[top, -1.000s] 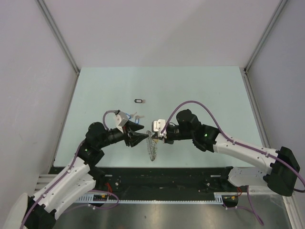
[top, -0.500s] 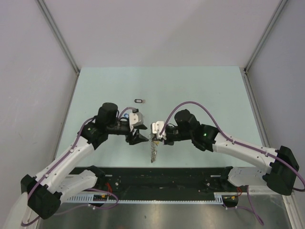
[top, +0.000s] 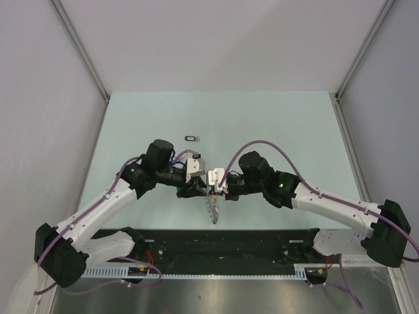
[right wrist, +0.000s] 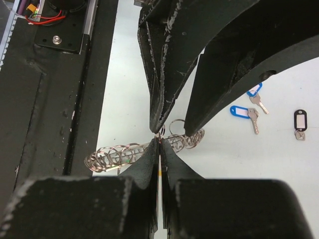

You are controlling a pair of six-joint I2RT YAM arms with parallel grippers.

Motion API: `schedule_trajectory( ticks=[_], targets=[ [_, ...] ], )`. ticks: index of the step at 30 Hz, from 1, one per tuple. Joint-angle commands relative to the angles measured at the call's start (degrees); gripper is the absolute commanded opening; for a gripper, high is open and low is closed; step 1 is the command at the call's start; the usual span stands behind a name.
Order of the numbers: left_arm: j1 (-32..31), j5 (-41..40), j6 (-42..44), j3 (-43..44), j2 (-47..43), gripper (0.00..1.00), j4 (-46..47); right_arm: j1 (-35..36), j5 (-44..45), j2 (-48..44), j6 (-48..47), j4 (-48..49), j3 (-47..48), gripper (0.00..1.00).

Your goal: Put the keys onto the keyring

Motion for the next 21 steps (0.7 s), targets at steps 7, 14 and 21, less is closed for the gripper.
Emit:
schedule_trajectory(
  ticks=[7,14,21],
  targets=[
    [-1.2,4.1,2.5,2.3,1.7,0.25,-1.5,0.4,-0.4,0.1,-1.0,2.0,3.5,0.0],
    [-1.4,2.5,1.7,2.2,2.3,0.24,-1.2,0.6,-0.4,-0.1,-1.0,1.9,3.5,0.0],
    [-1.4,1.8,1.6,1.9,2.8,0.12,-2.0,0.6,0.3,-0.3,-1.2,1.3,3.5,0.0]
  ],
)
